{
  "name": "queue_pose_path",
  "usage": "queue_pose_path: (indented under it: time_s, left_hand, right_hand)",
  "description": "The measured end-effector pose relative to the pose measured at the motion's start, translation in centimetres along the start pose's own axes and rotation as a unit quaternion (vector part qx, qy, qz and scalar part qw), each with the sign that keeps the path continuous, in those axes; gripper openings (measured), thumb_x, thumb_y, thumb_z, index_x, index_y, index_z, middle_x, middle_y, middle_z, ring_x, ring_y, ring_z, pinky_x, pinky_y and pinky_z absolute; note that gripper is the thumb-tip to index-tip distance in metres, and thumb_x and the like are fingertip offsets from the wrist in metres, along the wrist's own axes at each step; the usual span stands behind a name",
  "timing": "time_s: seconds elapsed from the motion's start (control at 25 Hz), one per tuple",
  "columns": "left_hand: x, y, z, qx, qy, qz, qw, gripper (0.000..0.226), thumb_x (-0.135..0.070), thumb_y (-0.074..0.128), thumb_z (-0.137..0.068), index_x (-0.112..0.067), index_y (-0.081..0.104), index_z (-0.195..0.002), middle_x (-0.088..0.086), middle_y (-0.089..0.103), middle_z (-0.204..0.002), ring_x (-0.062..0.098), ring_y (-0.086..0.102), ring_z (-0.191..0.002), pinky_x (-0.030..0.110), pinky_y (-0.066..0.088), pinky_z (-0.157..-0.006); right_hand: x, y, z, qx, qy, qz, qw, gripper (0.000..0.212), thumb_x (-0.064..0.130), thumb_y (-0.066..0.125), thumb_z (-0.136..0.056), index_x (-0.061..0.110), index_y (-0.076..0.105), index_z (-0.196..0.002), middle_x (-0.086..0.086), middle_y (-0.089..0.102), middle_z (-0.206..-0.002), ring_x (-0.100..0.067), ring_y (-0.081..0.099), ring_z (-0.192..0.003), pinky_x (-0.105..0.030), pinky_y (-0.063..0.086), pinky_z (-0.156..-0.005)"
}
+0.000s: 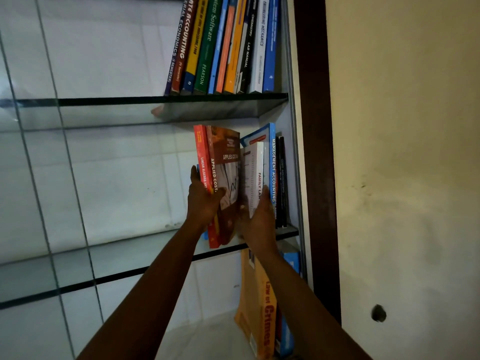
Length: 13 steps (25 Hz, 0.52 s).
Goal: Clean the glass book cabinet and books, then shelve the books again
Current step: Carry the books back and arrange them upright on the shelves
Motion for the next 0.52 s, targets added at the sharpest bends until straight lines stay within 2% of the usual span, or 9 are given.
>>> queue_pose_path:
  time_s: [0.08,0.16,0.24,0.36,0.52]
  left_hand:
    - [0.3,0.0,-0.2,-0.001,-0.005,0.004,1.000,0.070,-0.005,0.060,-0.088,-0.012,0.018,-0.144,0.012,0.043,-0.140,0.028,0.043,-0.129,0.040,0.041,-0.099]
    - [0.6,-0.1,-0.3,-0.001,-0.008,0.013,1.000,0.071,-0.005,0.060,-0.088,-0.011,0.018,-0.145,0.012,0.043,-0.140,0.028,0.043,-0.129,0.040,0.041,-0.099]
    - [0.7,-0.1,-0.3,0.003,-0.008,0.018,1.000,0.070,-0.005,0.060,-0.088,-0.010,0.019,-0.144,0.012,0.044,-0.139,0.027,0.044,-0.128,0.037,0.040,-0.097]
    - [0.9,-0.4,-0.5,0.003,-0.005,0.028,1.000,0.070,-0.008,0.061,-0.088,-0.010,0.019,-0.144,0.012,0.043,-0.139,0.026,0.044,-0.128,0.037,0.040,-0.098]
    - [2.8,-0.4,1.3,-0.011,-0.026,0.046,0.999,0.079,-0.021,0.067,-0.084,-0.014,0.018,-0.146,0.003,0.046,-0.134,0.020,0.049,-0.121,0.040,0.041,-0.100]
  right_hand:
    - [0.1,0.9,-0.9,-0.010,0.020,0.058,0.998,0.071,0.013,0.054,-0.091,0.008,0.012,-0.147,-0.013,0.024,-0.149,-0.027,0.025,-0.138,-0.039,0.030,-0.112]
    - [0.2,1.4,-1.5,-0.022,0.027,0.136,0.990,0.063,0.010,0.053,-0.090,0.005,0.021,-0.144,-0.017,0.026,-0.145,-0.030,0.027,-0.135,-0.040,0.030,-0.111]
    - [0.3,1.9,-2.1,0.005,0.011,0.214,0.977,0.052,0.016,0.052,-0.092,0.006,0.033,-0.139,-0.017,0.034,-0.140,-0.030,0.032,-0.131,-0.039,0.034,-0.108]
    - [0.3,2.0,-3.4,0.034,0.018,0.200,0.979,0.036,0.020,0.053,-0.092,0.006,0.045,-0.124,-0.016,0.052,-0.126,-0.031,0.052,-0.117,-0.038,0.048,-0.094]
    - [0.8,0.5,-3.9,0.043,0.035,0.205,0.977,0.036,0.018,0.049,-0.095,0.003,0.043,-0.127,-0.018,0.053,-0.128,-0.031,0.055,-0.114,-0.036,0.049,-0.091]
Point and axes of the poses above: each hand's wrist, its own z-axis away from the middle knuckle, its own y-axis out of the palm, x = y × z, the point moved 5 cm from there along -z, towards the middle knuckle
